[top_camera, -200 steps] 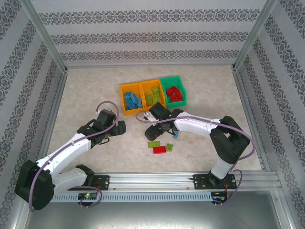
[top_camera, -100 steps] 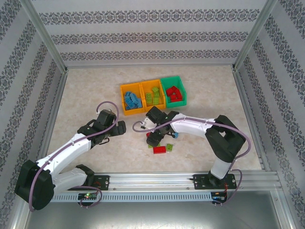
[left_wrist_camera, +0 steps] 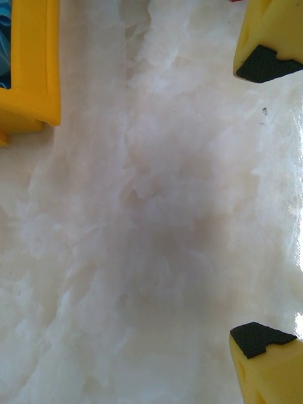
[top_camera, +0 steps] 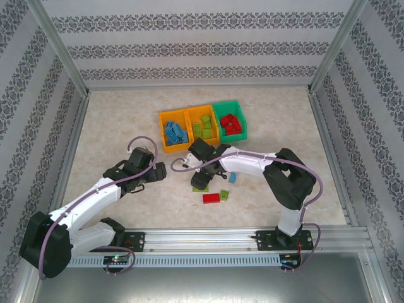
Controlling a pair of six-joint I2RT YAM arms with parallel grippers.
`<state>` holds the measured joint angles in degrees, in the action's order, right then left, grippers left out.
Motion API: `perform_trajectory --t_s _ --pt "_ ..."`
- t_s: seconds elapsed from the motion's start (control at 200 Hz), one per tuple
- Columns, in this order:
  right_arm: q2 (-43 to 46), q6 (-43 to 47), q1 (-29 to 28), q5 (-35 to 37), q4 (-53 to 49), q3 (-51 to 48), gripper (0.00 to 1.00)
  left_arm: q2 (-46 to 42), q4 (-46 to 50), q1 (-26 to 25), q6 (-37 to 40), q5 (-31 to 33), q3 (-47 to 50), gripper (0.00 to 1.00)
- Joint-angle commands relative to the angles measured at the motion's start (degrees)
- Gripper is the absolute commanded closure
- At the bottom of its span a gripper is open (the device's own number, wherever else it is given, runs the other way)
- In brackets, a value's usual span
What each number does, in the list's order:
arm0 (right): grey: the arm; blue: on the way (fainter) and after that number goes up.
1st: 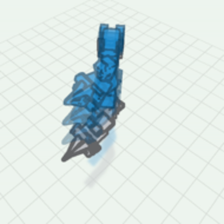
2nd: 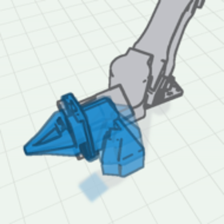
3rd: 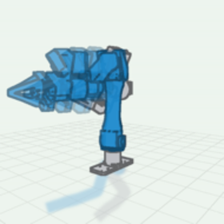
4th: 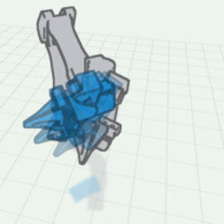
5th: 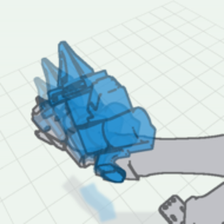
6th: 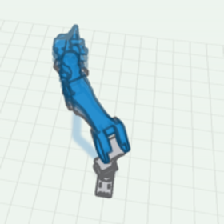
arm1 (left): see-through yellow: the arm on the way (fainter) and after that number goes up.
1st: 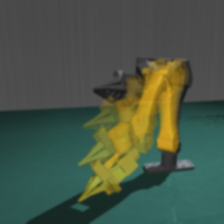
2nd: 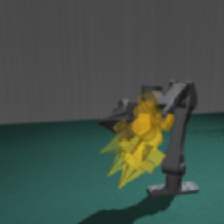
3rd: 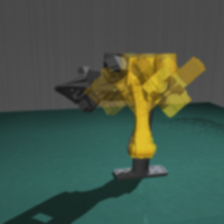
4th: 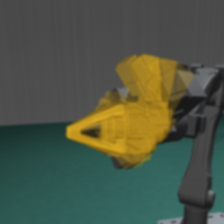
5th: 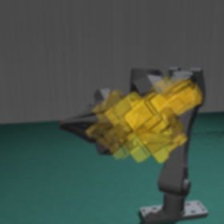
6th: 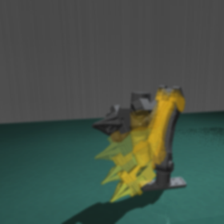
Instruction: Sort the legos into containers by color
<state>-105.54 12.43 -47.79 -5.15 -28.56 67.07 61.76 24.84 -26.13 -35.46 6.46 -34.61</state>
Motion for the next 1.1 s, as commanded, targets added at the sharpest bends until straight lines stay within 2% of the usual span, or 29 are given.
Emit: perform_trajectory --t_s 0.0,0.16,0.37,0.505,0.784,1.094 --pt "-2.8 0.9 -0.4 2.0 -1.3 2.4 0.31 -1.0 1.1 0.6 -1.1 0.5 0.2 0.01" --pt "-2.5 -1.3 0.4 1.8 -0.6 1.4 0.36 -1.6 1.3 0.6 -1.3 0.7 0.7 0.01" --pt "-0.6 -7.6 4.3 -0.5 -0.1 0.1 0.44 -1.8 1.0 0.6 -1.4 0.6 1.0 0.01" --pt "0.3 -10.0 5.7 0.0 -0.4 -1.0 0.43 -2.0 1.0 0.6 -1.5 0.6 1.1 0.01" --pt "3.7 -13.4 6.1 -0.4 1.4 -4.4 0.30 -2.6 1.0 0.6 -1.6 0.5 1.4 0.00" --pt "4.0 -15.2 7.0 0.0 2.2 -6.1 0.31 -3.1 1.3 0.6 -1.7 0.4 1.6 0.01"
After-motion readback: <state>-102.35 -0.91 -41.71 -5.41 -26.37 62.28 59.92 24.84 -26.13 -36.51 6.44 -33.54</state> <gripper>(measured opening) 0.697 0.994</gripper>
